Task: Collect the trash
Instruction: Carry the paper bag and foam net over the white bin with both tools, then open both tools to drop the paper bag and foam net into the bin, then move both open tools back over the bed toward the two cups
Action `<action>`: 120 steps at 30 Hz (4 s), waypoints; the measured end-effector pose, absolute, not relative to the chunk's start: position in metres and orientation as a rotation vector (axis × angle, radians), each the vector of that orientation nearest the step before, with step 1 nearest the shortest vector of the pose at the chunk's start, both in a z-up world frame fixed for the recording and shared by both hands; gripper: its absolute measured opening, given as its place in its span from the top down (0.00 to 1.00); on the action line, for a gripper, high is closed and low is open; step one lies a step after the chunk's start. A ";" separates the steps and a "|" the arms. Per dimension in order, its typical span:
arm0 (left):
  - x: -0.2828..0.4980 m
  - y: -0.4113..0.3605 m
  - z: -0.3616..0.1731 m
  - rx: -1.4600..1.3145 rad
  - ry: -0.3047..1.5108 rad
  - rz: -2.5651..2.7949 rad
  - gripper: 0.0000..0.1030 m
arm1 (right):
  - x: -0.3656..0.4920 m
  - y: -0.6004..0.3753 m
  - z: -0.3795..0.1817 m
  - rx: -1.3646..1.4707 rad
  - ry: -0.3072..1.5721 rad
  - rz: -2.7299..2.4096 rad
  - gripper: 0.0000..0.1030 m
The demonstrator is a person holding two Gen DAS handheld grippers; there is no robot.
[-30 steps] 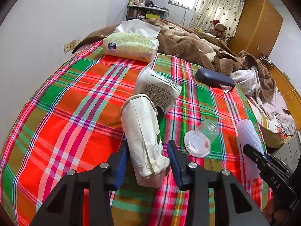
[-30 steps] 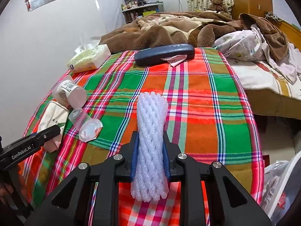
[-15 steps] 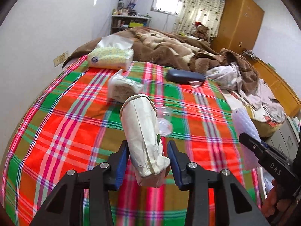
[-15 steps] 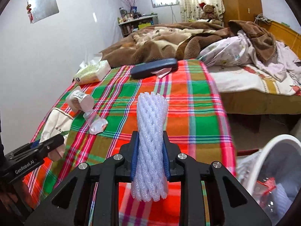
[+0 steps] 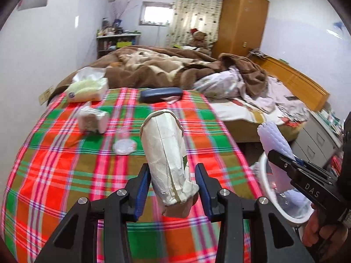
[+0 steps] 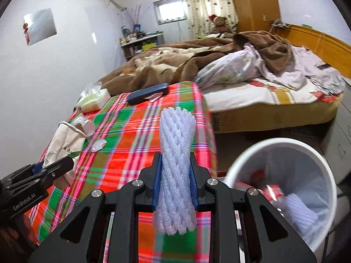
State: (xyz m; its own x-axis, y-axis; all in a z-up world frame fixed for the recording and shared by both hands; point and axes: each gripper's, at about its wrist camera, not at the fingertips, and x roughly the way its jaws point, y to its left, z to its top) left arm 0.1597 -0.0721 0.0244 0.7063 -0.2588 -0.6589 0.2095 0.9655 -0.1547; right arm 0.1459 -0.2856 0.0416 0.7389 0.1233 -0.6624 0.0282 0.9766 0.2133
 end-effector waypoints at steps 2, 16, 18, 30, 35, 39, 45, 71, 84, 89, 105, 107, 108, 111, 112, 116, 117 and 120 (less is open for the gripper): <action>0.156 -0.086 0.026 -0.056 0.737 -0.282 0.59 | 0.140 -0.294 0.042 0.222 0.732 0.030 0.77; 0.131 -0.181 0.027 0.047 0.720 -0.460 0.59 | 0.100 -0.356 0.045 0.237 0.691 -0.137 0.77; 0.131 -0.196 0.025 0.057 0.732 -0.495 0.59 | 0.096 -0.367 0.043 0.250 0.697 -0.163 0.77; 0.136 -0.266 0.004 0.111 0.795 -0.624 0.59 | 0.087 -0.411 0.016 0.298 0.782 -0.266 0.77; 0.140 -0.288 -0.007 0.143 0.818 -0.646 0.59 | 0.087 -0.418 0.006 0.309 0.811 -0.258 0.77; 0.144 -0.298 -0.013 0.145 0.826 -0.660 0.58 | 0.087 -0.423 0.002 0.312 0.824 -0.257 0.76; 0.145 -0.305 -0.020 0.149 0.844 -0.660 0.50 | 0.088 -0.428 -0.001 0.315 0.838 -0.249 0.75; 0.135 -0.250 0.004 0.108 0.775 -0.562 0.41 | 0.090 -0.404 0.014 0.294 0.790 -0.217 0.50; 0.135 -0.183 0.016 0.059 0.741 -0.446 0.40 | 0.103 -0.365 0.025 0.259 0.756 -0.131 0.50; 0.138 -0.156 0.018 0.056 0.723 -0.386 0.40 | 0.113 -0.341 0.028 0.243 0.744 -0.079 0.50; 0.165 -0.050 0.018 -0.025 0.716 -0.210 0.40 | 0.148 -0.258 0.032 0.168 0.750 0.097 0.50; 0.171 -0.037 0.017 -0.043 0.716 -0.191 0.40 | 0.154 -0.248 0.032 0.163 0.753 0.118 0.50; 0.175 -0.028 0.017 -0.051 0.717 -0.176 0.40 | 0.157 -0.243 0.032 0.161 0.756 0.128 0.50; 0.183 -0.009 0.016 -0.053 0.717 -0.137 0.40 | 0.167 -0.226 0.032 0.143 0.763 0.164 0.50; 0.186 -0.003 0.017 -0.050 0.714 -0.123 0.40 | 0.168 -0.222 0.032 0.138 0.762 0.169 0.49; 0.199 0.023 0.018 -0.072 0.716 -0.094 0.40 | 0.182 -0.201 0.028 0.120 0.777 0.208 0.42; 0.203 0.030 0.017 -0.073 0.716 -0.077 0.40 | 0.185 -0.197 0.027 0.120 0.782 0.220 0.42; 0.215 0.045 0.015 -0.077 0.720 -0.055 0.40 | 0.198 -0.179 0.020 0.098 0.806 0.245 0.42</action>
State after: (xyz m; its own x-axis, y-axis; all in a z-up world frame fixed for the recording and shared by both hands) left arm 0.2149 0.0449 0.0152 0.7507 -0.0767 -0.6562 0.0239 0.9957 -0.0890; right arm 0.1978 -0.1792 0.0203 0.6662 0.2537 -0.7013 -0.1792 0.9673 0.1797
